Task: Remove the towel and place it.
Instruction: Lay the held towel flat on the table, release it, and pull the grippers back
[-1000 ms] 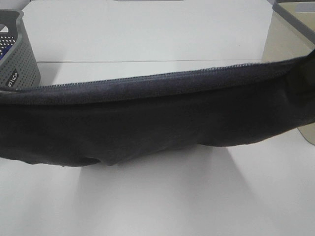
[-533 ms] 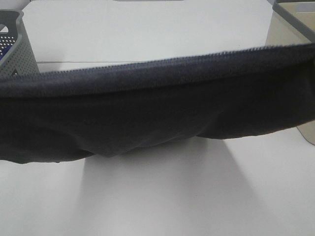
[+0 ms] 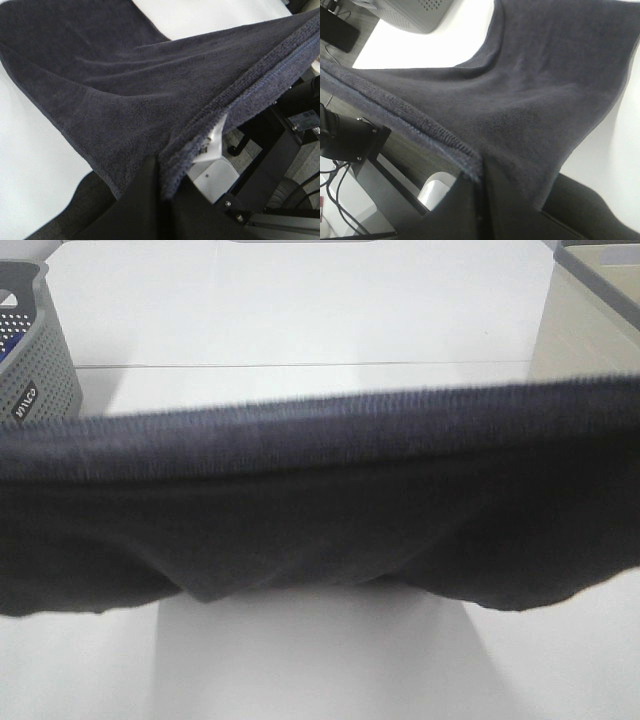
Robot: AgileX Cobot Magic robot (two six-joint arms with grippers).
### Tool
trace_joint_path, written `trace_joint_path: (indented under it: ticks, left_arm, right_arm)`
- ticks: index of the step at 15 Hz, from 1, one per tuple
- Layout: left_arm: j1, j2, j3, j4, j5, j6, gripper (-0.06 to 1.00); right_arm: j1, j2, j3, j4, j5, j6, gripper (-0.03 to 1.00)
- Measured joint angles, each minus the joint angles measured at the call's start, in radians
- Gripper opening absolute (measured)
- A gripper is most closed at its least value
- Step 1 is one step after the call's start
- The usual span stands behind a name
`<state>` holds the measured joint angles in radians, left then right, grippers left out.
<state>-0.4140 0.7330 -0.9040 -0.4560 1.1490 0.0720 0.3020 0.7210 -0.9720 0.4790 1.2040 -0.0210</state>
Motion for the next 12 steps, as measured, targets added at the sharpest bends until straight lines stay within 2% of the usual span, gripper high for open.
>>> trace_joint_path:
  ticks: [3, 6, 12]
  left_arm:
    - [0.0, 0.015, 0.126, -0.041, -0.002, -0.001, 0.0]
    - [0.005, 0.093, 0.212, -0.069, -0.005, -0.001, 0.0]
    - [0.007, 0.339, 0.247, -0.058, -0.005, -0.002, 0.0]
  right_arm:
    - [0.0, -0.027, 0.15, -0.001, -0.001, 0.006, 0.02]
    - [-0.002, 0.021, 0.221, -0.005, -0.003, 0.007, 0.02]
    - [-0.002, 0.324, 0.292, -0.016, -0.011, 0.002, 0.02]
